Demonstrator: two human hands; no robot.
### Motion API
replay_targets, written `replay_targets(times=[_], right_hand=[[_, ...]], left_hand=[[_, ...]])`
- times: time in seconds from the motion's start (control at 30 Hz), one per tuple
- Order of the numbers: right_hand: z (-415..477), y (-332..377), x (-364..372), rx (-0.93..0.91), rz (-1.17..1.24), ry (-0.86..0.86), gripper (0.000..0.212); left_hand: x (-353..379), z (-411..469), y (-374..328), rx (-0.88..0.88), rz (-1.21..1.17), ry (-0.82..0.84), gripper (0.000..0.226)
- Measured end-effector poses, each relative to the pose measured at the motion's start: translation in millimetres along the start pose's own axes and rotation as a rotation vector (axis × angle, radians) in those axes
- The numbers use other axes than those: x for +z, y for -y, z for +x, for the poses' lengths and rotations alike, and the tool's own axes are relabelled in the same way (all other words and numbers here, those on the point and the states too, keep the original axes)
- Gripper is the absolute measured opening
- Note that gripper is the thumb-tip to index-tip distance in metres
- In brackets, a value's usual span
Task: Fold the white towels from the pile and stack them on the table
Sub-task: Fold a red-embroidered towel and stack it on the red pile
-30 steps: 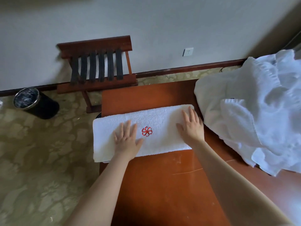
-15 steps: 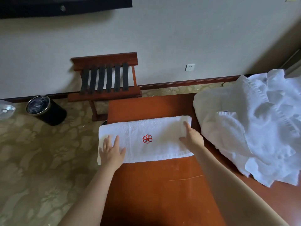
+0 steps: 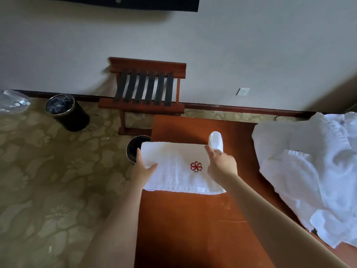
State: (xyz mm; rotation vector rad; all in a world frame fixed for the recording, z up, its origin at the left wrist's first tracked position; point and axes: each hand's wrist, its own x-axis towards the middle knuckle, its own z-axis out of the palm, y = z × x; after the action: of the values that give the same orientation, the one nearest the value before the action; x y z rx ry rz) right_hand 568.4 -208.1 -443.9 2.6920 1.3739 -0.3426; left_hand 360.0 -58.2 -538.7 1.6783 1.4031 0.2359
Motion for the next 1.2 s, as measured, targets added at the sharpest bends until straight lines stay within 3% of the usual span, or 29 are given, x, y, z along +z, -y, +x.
replay_targets(times=[0.13, 0.23, 0.37, 0.67, 0.8, 1.2], right_hand=[[3, 11, 4, 0.016, -0.046, 0.035, 0.071], [5, 10, 3, 0.027, -0.053, 0.052, 0.071], [4, 5, 0, 0.047, -0.071, 0.066, 0.070], [-10, -27, -28, 0.100, 0.010, 0.001, 0.069], [-17, -39, -41, 0.101, 0.133, -0.096, 0.055], [-47, -98, -78, 0.008, 0.327, -0.350, 0.047]], left_hand=[[-5, 3, -3, 0.111, 0.090, -0.020, 0.098], [-7, 5, -1, 0.189, 0.251, 0.142, 0.092], [-15, 10, 1, 0.189, 0.218, 0.272, 0.072], [-28, -9, -51, 0.255, 0.365, 0.091, 0.051], [-37, -21, -83, 0.395, 0.510, -0.023, 0.057], [-37, -86, -166, 0.475, 0.497, -0.165, 0.052]])
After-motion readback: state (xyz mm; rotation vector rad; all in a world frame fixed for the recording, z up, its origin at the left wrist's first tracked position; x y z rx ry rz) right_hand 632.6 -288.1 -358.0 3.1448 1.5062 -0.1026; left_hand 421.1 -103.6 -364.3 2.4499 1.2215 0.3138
